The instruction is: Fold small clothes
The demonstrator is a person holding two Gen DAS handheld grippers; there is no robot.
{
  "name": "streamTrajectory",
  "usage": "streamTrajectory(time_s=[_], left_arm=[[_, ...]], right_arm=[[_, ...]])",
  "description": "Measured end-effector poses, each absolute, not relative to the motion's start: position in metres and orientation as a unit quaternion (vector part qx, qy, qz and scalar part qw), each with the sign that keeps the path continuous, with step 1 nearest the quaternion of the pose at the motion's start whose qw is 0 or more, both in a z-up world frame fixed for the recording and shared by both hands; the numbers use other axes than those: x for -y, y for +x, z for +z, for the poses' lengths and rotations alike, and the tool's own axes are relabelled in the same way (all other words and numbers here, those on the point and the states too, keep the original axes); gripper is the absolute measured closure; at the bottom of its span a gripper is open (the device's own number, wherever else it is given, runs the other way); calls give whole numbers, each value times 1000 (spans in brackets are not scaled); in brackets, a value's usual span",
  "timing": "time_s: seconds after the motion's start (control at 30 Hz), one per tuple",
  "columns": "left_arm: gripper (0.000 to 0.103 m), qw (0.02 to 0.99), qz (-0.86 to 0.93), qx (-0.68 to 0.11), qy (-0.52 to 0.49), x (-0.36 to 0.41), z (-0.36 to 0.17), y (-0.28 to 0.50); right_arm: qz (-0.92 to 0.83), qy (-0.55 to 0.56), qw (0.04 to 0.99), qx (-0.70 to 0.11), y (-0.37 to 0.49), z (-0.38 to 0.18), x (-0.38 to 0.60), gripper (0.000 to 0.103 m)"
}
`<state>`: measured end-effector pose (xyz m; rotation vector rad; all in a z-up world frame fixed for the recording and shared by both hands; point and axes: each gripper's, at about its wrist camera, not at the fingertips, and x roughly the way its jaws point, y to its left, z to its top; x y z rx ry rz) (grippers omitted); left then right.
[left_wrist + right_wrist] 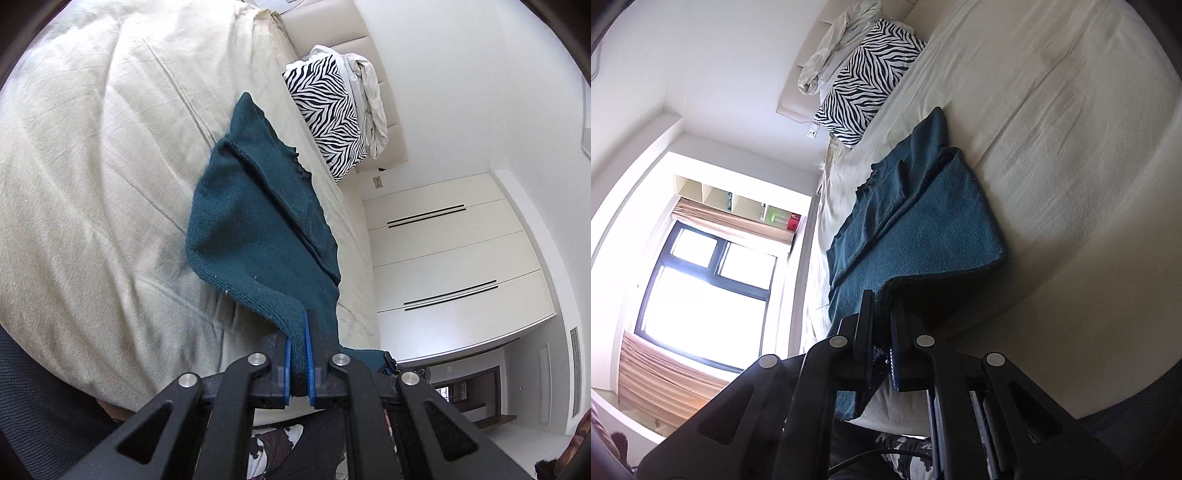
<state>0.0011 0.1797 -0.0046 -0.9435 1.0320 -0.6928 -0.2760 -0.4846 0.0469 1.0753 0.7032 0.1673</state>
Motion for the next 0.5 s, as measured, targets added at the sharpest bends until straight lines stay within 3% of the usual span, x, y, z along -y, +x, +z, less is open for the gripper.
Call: streamTrajectory(time_s=[0.5], left_arm=[[96, 701, -303, -411, -498, -156, 19, 121]], right_arm=[[40, 500, 818, -281, -157, 56, 531, 97]])
